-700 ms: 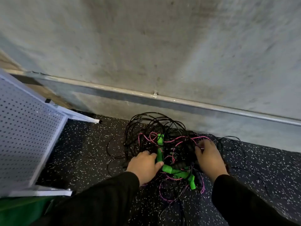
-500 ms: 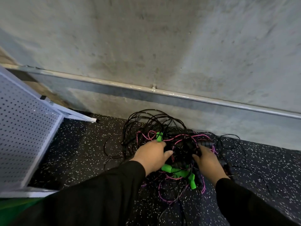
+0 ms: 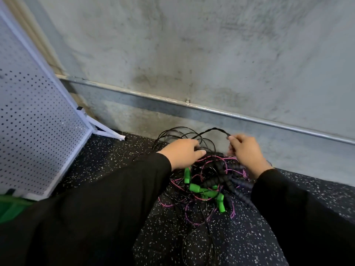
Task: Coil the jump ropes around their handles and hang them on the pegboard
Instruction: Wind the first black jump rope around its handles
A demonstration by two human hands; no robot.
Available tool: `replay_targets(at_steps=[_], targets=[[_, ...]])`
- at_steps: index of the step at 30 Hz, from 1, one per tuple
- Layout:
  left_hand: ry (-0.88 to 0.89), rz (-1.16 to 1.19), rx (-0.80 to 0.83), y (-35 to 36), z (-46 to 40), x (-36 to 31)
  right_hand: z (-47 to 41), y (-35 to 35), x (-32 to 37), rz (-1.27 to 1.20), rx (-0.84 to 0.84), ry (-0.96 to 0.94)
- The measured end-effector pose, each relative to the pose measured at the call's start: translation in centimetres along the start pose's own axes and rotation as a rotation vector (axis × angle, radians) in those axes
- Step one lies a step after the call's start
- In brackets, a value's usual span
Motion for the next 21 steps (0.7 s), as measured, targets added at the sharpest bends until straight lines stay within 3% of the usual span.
replay_targets(at_steps=[4,7,12,15,21], targets=[[0.047,0.067,-0.003,-1.4,3.9,-1.2,4.0,-1.5,4.6,-0.48,0.084,0.103],[0.059,0.127,-0.017,-2.1,6.3,-1.3,6.7,-2.4,7.9,-0.626,0.141,0.098],[0.069,0.261,-0.106,-2.8,9.5,-0.9,10.9,-3.1,11.6,-0.699,0.2,0.063],[0.089,0.305,-0.196,-3.1,10.9,-0.3,12.9,-2.7,12.7,-0.605,0.206,0.051],[0.2,0.176,-0.193,-2.4,12.6,-0.1,16.0,-1.8,14.5,-0.521,0.327,-0.003]])
Point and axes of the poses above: each hand's wrist, its own z-axis away from the middle knuckle, its own y-axis out of the palm, x = y × z, the point moved 2 cm from there along -z, towards the middle knuckle, and after that the axes turned 8 degrees about -y, right-handed, at the moved point
